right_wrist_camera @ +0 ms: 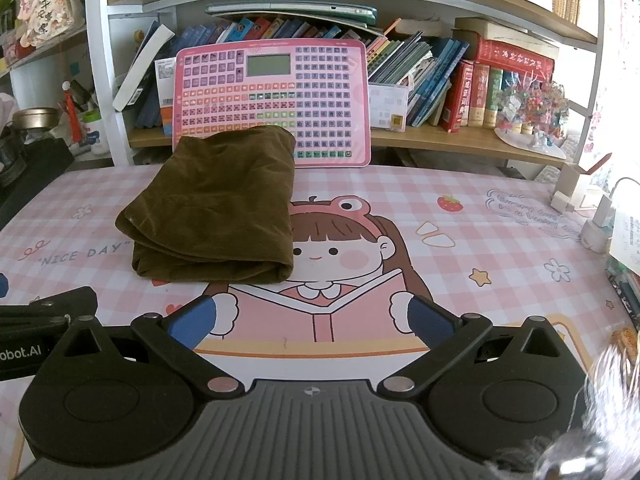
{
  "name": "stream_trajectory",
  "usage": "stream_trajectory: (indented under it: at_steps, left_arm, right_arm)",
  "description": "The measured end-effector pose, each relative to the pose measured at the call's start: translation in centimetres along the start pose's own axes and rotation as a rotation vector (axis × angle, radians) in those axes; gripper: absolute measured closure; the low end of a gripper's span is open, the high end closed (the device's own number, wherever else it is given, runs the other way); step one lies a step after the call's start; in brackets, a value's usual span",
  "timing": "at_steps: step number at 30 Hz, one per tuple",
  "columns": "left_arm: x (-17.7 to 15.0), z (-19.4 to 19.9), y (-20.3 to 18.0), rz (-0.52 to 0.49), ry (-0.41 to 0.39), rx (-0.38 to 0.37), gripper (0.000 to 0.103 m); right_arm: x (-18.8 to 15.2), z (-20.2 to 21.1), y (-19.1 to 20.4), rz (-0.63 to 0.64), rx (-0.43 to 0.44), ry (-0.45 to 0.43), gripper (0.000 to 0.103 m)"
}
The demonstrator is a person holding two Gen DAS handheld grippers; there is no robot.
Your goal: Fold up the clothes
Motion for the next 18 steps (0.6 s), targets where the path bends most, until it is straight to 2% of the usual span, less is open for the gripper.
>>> stream_trajectory:
  at_steps: [18]
  left_arm:
    - [0.11,-0.13,0.11,-0.002,0.001,-0.011,0.0]
  right_arm:
    - [0.02,0.02,0.06,0.001,-0.005,0.002,0.0]
Point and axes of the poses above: each gripper's, at about its wrist camera, not at the fingertips, and z roughly against the way its jaws point, y to its left, x to its top, the point moved 6 cm from there along -z, roughly the way its jaws point, and after that the axes turned 13 degrees about -z, right-handed, at the moved point
